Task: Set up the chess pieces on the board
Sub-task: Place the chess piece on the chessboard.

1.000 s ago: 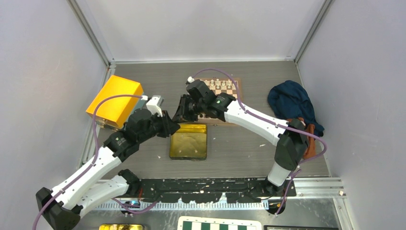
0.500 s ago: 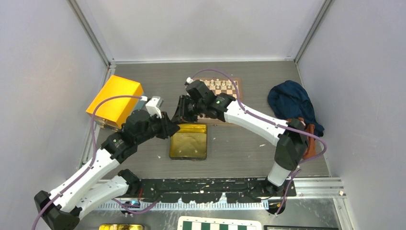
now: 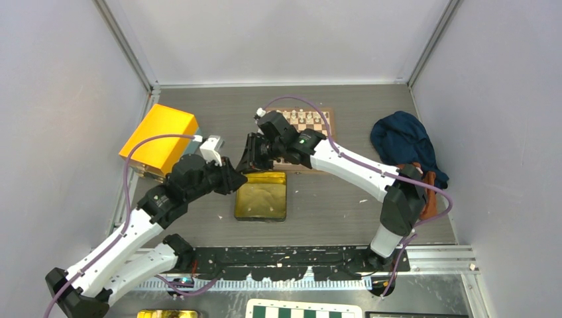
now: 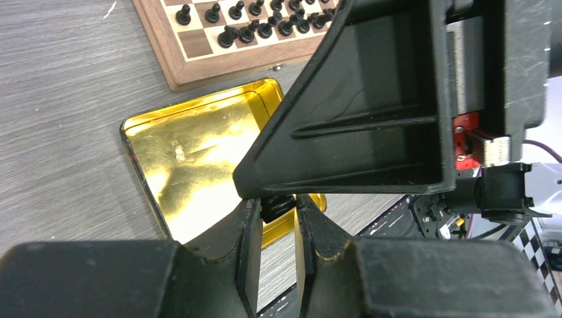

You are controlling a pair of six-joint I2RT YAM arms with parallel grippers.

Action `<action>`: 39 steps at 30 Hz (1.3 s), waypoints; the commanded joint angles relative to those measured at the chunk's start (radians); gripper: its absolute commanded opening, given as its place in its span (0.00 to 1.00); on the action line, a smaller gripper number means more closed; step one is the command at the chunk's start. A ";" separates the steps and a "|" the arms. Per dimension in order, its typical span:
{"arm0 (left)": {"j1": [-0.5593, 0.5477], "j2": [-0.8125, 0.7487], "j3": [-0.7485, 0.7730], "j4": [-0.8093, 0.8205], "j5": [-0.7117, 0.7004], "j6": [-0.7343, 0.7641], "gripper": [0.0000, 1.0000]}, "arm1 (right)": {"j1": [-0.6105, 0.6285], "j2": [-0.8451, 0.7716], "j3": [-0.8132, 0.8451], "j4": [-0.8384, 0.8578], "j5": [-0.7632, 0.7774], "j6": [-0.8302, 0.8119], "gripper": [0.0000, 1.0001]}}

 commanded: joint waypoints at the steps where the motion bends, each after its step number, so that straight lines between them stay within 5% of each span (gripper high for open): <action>1: 0.007 -0.019 -0.006 0.001 -0.034 0.029 0.00 | -0.014 -0.055 0.025 -0.039 -0.040 -0.038 0.32; 15: 0.007 -0.028 -0.016 -0.062 -0.033 0.044 0.00 | -0.073 -0.086 0.016 -0.042 -0.093 -0.067 0.32; 28: 0.007 0.065 0.040 -0.110 0.325 0.103 0.00 | -0.172 -0.166 -0.095 -0.021 -0.251 -0.095 0.32; 39: 0.007 0.124 0.083 -0.122 0.411 0.154 0.00 | -0.199 -0.258 -0.253 -0.035 -0.389 -0.116 0.32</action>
